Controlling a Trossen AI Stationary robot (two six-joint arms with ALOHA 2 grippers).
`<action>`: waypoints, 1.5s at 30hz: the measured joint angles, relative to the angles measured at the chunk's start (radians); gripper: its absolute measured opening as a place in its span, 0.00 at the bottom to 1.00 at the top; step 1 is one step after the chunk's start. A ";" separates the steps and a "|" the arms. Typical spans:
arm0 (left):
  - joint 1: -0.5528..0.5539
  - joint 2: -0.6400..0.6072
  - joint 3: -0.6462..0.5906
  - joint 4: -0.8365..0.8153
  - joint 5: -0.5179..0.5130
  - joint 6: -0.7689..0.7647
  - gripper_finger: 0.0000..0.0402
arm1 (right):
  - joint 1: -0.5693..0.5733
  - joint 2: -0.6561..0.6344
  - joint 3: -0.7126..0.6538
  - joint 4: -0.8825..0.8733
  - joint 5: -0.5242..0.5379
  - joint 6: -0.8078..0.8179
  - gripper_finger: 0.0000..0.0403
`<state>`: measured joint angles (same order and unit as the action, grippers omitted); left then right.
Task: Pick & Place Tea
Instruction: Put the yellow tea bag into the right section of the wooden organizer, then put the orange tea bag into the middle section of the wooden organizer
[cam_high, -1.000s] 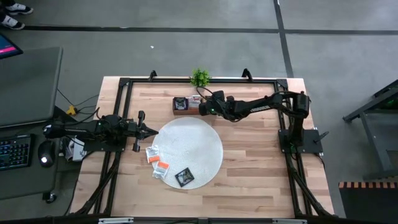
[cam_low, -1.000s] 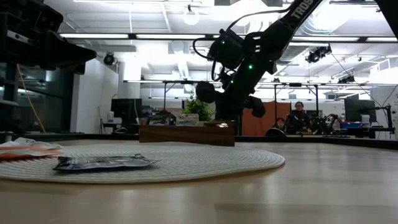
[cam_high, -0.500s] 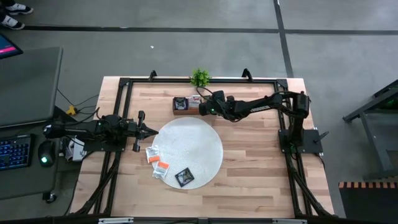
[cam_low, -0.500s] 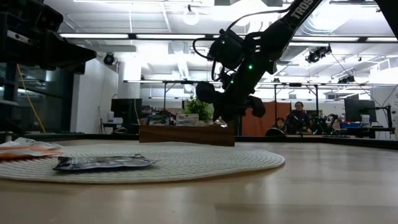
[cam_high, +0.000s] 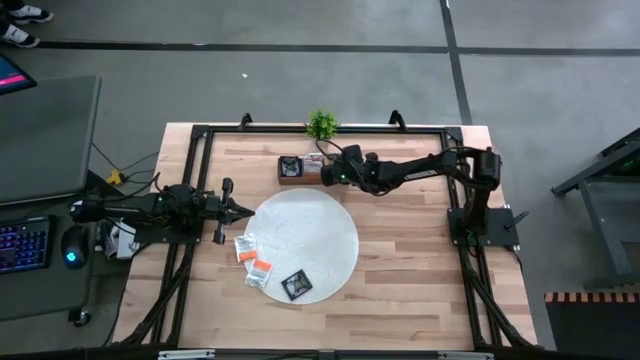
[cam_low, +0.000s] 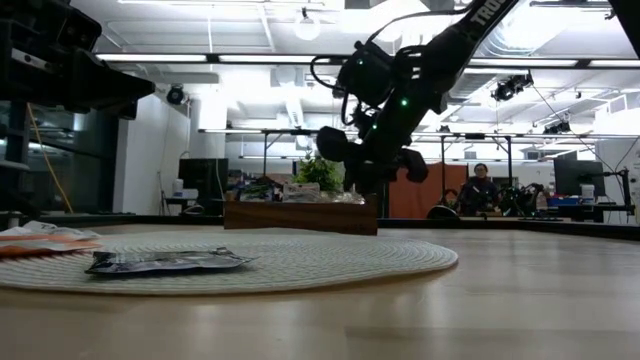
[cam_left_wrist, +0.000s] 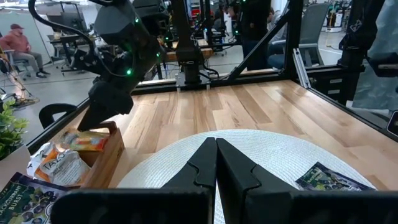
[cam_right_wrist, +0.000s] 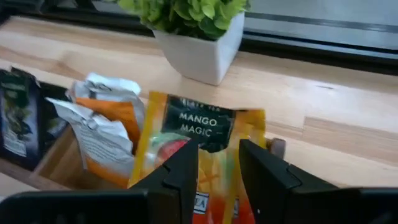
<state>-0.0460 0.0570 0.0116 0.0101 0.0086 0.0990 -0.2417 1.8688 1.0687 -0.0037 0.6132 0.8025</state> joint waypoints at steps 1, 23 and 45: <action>0.000 0.000 0.000 0.000 0.000 0.000 0.00 | 0.000 -0.004 0.000 -0.013 -0.001 0.000 0.28; 0.000 0.000 0.000 0.000 0.000 0.000 0.00 | 0.095 -0.215 0.000 -0.251 0.013 -0.245 0.39; 0.000 0.000 0.000 0.000 0.000 0.000 0.00 | 0.320 -0.393 -0.032 -0.315 -0.373 -0.314 0.36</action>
<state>-0.0460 0.0566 0.0116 0.0100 0.0082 0.0990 0.0778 1.4756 1.0367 -0.3190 0.2400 0.4889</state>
